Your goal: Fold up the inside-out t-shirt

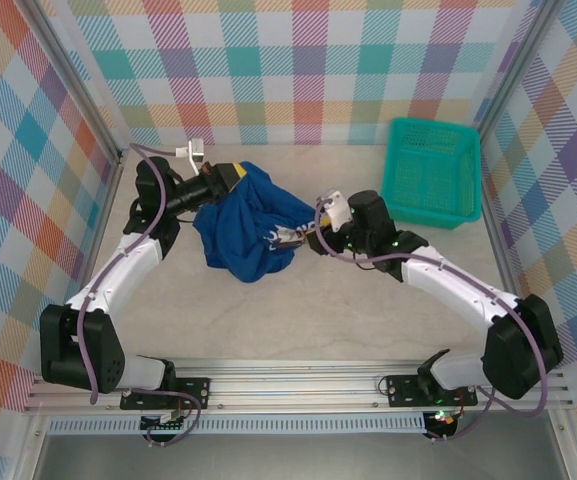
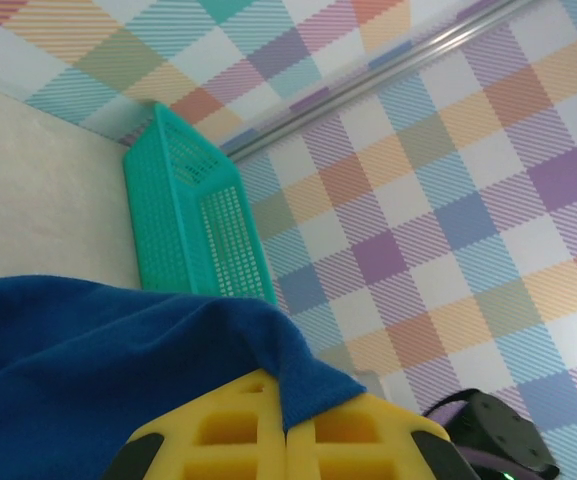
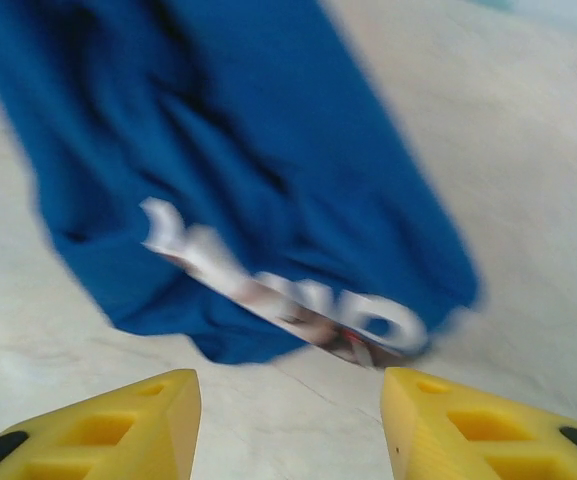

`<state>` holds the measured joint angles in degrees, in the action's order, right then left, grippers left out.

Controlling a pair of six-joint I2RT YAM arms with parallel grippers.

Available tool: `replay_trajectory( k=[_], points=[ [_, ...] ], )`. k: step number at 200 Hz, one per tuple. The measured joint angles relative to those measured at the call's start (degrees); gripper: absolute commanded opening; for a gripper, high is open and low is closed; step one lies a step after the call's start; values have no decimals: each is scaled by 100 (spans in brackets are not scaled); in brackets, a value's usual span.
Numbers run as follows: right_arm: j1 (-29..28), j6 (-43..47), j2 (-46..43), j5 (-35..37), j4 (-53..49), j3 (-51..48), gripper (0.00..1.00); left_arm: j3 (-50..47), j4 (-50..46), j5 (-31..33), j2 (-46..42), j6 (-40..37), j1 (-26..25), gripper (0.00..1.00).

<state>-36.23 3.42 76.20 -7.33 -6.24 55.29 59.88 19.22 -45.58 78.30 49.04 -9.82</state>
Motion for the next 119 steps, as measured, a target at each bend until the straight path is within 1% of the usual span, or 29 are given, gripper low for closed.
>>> replay_trajectory(
  k=[17,35,68,95,108,112,119],
  points=[
    [-286,184,-59,-356,352,24,50,72,-186,-2,-4,-175,-61,0],
    [-492,221,186,-717,636,238,50,103,-291,-4,-4,-267,-120,0],
    [-511,219,1117,-940,1091,992,50,114,-452,-33,-7,-389,-212,0],
    [-511,221,1641,-988,1228,1366,50,114,-518,-46,-7,-422,-243,0],
    [-511,223,1902,-975,1274,1554,46,114,-555,-48,-7,-446,-251,0],
    [-511,227,1967,-955,1281,1598,42,114,-564,-46,-7,-457,-254,0],
    [-511,262,2074,-916,1290,1665,31,114,-573,-46,-7,-483,-254,0]
  ],
)
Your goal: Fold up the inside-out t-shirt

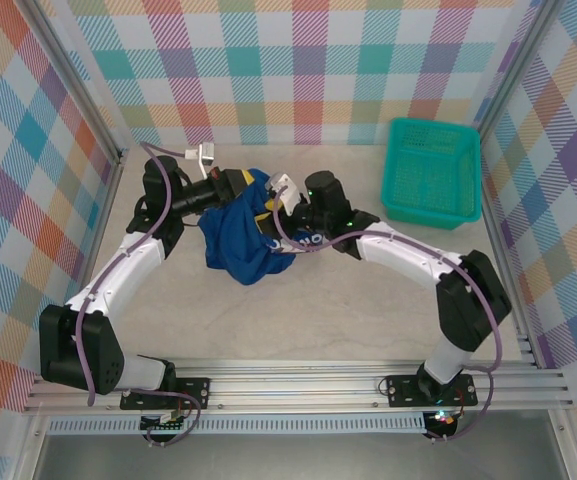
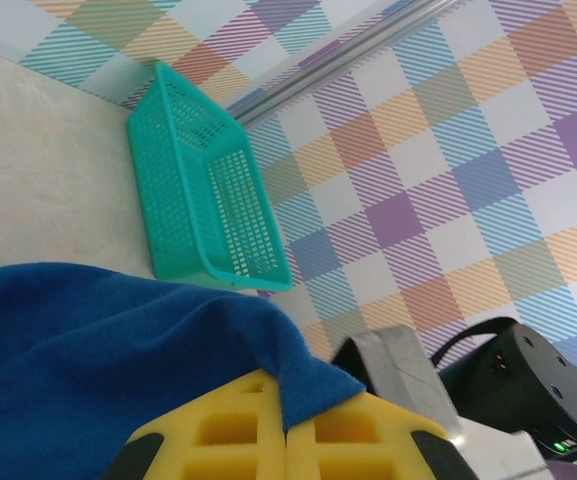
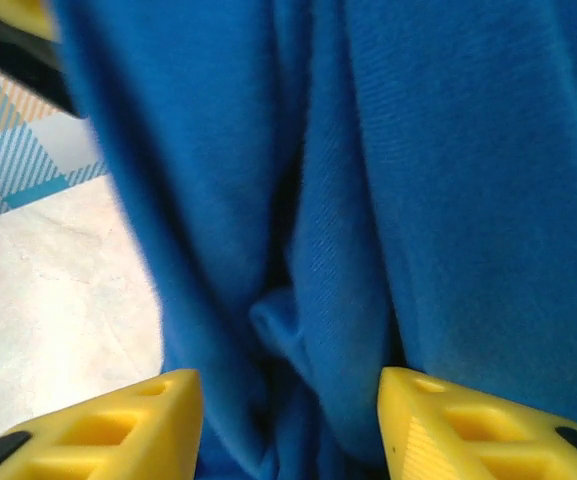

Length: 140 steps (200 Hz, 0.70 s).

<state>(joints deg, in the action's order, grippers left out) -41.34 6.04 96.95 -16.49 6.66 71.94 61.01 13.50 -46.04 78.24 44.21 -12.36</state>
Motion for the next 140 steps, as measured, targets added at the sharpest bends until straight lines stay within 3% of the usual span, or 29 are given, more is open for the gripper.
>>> replay_trajectory(
  k=[12,27,58,88,116,140],
  points=[
    [9,0,101,63,-11,70,11,0,-20,2,-9,-35,0,0],
    [48,35,127,55,-44,114,0,2,-153,39,-57,-142,0,0],
    [203,-188,-103,-256,-404,170,0,162,-752,483,-166,-599,0,0],
    [623,-892,-798,-1145,-870,190,0,522,-1784,1862,-225,-1631,0,3],
    [863,-1843,-1091,-1858,-680,343,0,765,-2428,2826,-98,-2439,-59,24],
    [874,-2693,-1045,-2135,-472,363,0,813,-2662,3143,37,-2632,-63,43]
  ],
)
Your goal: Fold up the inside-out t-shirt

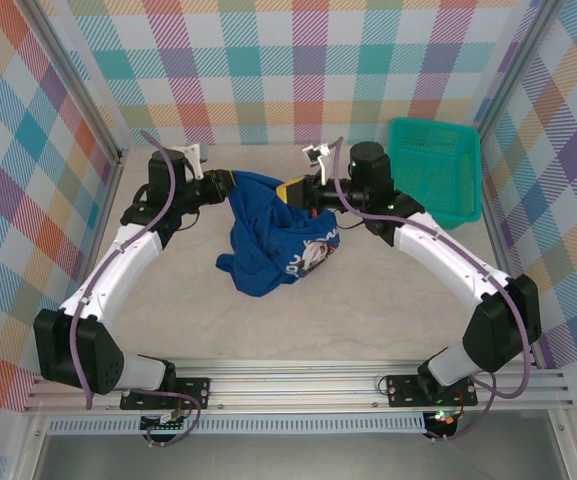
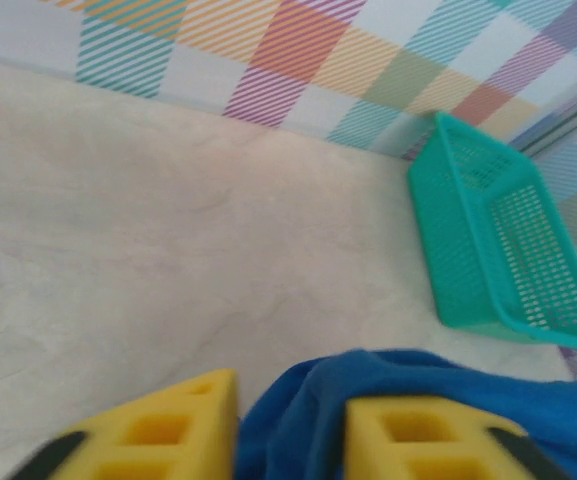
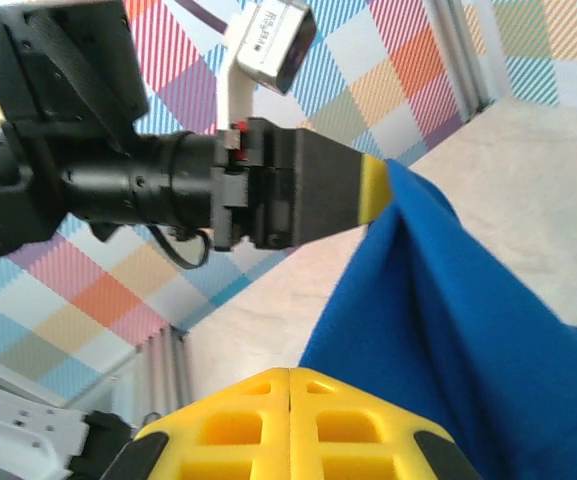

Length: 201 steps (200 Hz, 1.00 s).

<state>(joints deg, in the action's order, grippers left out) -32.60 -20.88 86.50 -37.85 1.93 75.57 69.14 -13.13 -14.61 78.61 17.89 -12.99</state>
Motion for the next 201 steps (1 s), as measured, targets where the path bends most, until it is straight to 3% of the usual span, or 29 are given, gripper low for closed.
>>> replay_trajectory(
  k=[26,61,78,106,120,162,184,201],
  points=[
    [2,-748,219,-33,146,24,0,-343,4,170,-295,57,-57,48],
    [22,-1040,485,76,66,216,0,-1032,17,223,-1244,243,-278,60],
    [31,-1167,542,94,50,306,0,-1272,168,120,-1554,208,-643,66],
    [33,-1309,570,92,59,474,0,-1534,448,-122,-1534,173,-1263,67],
    [33,-1419,577,52,94,542,0,-1517,612,-208,-1241,140,-1394,60],
    [42,-1556,697,-105,28,782,0,-870,905,-365,-92,48,-1436,0],
    [142,-1248,699,-72,-487,1019,0,-699,1019,-597,-28,98,-1419,0],
    [251,-678,688,457,-1233,1377,22,-721,1158,-966,-173,308,-1320,0]
  ],
)
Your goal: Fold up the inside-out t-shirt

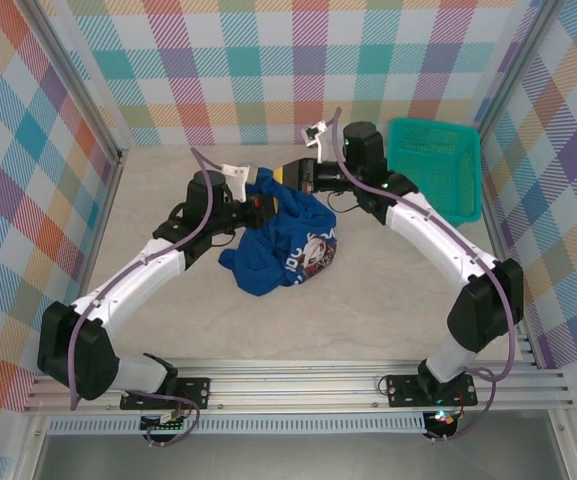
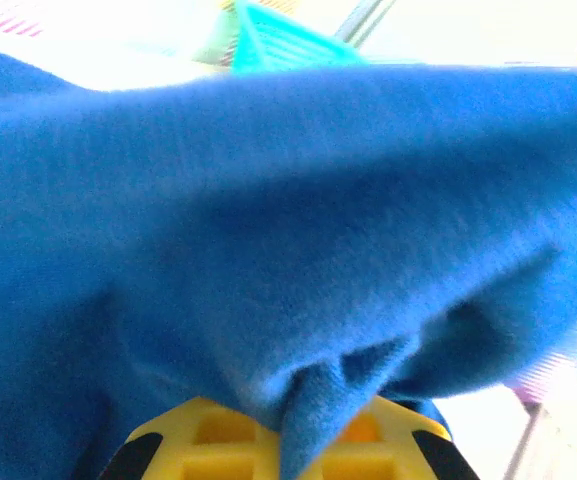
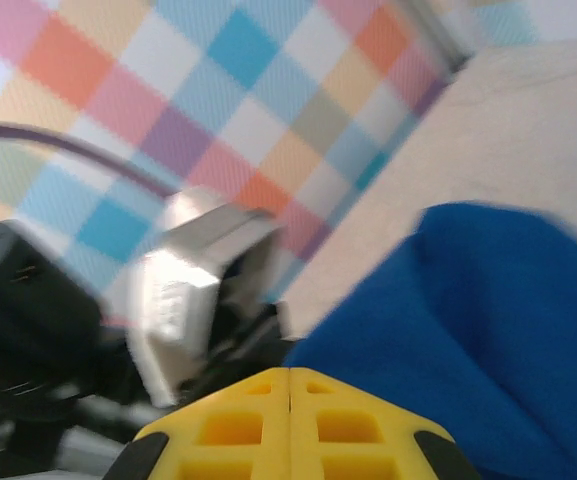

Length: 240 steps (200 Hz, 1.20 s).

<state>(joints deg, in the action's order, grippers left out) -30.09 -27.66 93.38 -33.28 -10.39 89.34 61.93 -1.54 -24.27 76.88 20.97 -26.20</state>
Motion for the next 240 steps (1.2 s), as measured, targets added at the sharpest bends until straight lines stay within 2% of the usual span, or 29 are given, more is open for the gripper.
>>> replay_trajectory(
  k=[16,28,64,87,95,99,116,124,137,179,186,209,240],
  points=[
    [52,533,-120,704,-595,160,39,-72,192,-352,-267,310,173,0],
    [94,942,-382,1137,-879,-2,46,-79,240,-542,-498,485,267,0],
    [-155,1891,-1596,1351,-848,-1434,57,-76,365,-988,-890,603,308,0],
    [-380,2140,-1764,1209,-756,-1788,59,-79,332,-1150,-901,533,310,0],
    [-417,2186,-1711,1141,-667,-1818,55,-79,306,-1202,-901,485,308,0],
    [-424,2201,-1674,1106,-612,-1825,50,-79,304,-1228,-901,461,308,0],
    [-415,2256,-1506,977,-400,-1823,18,-94,306,-1261,-903,365,308,0],
    [-413,2256,-1436,938,-358,-1810,10,-114,297,-1255,-903,332,308,0],
    [-413,2308,-1322,955,-369,-1788,1,-151,229,-1172,-909,284,308,0],
    [-181,2485,-1670,1193,-356,-2011,0,-365,-553,83,-1228,142,308,0],
    [-105,2470,-1803,1156,-304,-2094,0,-417,-686,256,-1294,111,308,5],
    [20,2404,-2035,855,-57,-2186,0,-632,-938,463,-1364,-83,297,29],
    [48,2500,-1919,529,-20,-2138,0,-1088,-1165,549,-1530,-286,295,50]
  ],
)
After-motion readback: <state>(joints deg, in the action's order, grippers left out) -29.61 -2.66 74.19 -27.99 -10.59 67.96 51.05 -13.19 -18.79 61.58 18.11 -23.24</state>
